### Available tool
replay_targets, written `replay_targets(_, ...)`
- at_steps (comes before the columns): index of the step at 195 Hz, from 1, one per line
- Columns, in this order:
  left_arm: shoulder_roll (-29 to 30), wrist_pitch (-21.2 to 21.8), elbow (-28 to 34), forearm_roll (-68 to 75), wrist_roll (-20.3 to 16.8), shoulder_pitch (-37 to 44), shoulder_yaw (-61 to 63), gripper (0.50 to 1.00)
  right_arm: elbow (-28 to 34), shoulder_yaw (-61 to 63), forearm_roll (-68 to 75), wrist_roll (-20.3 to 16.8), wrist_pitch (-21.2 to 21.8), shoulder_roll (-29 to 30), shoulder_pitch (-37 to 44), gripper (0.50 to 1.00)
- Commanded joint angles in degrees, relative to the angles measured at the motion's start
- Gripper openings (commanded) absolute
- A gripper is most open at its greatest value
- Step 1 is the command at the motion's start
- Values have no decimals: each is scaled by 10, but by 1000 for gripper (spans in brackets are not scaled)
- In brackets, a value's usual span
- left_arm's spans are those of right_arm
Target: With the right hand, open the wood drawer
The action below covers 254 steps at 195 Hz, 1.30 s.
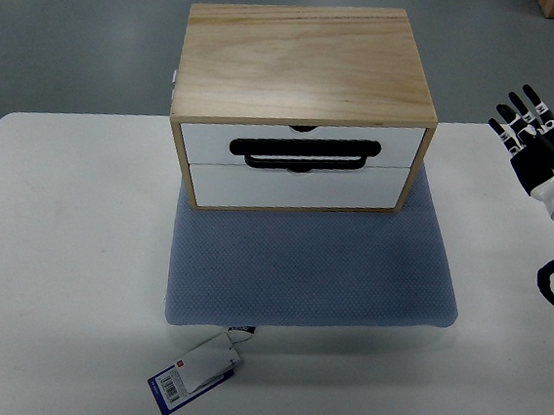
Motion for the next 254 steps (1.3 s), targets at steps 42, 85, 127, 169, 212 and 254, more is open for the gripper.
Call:
replay_targets(42,0,0,1,2,0,0,-2,1000,1,0,0,0,1,0,0,930)
replay_targets(85,0,1,2,1,-1,1,-2,1000,0,0,-1,0,1,-2,0,930)
replay_targets(127,0,0,1,1,0,4,-3,1000,0,0,-1,0,2,-6,1,930)
replay_targets(169,0,1,1,1,0,4,-3,1000,-1,0,-1,0,45,-8,1,930)
replay_targets(212,0,1,1,1,0,4,-3,1000,-3,0,-1,0,52,-17,2,930)
replay_targets(254,0,1,1,1,0,4,-3,1000,-5,0,-1,1,53,-33,12,930)
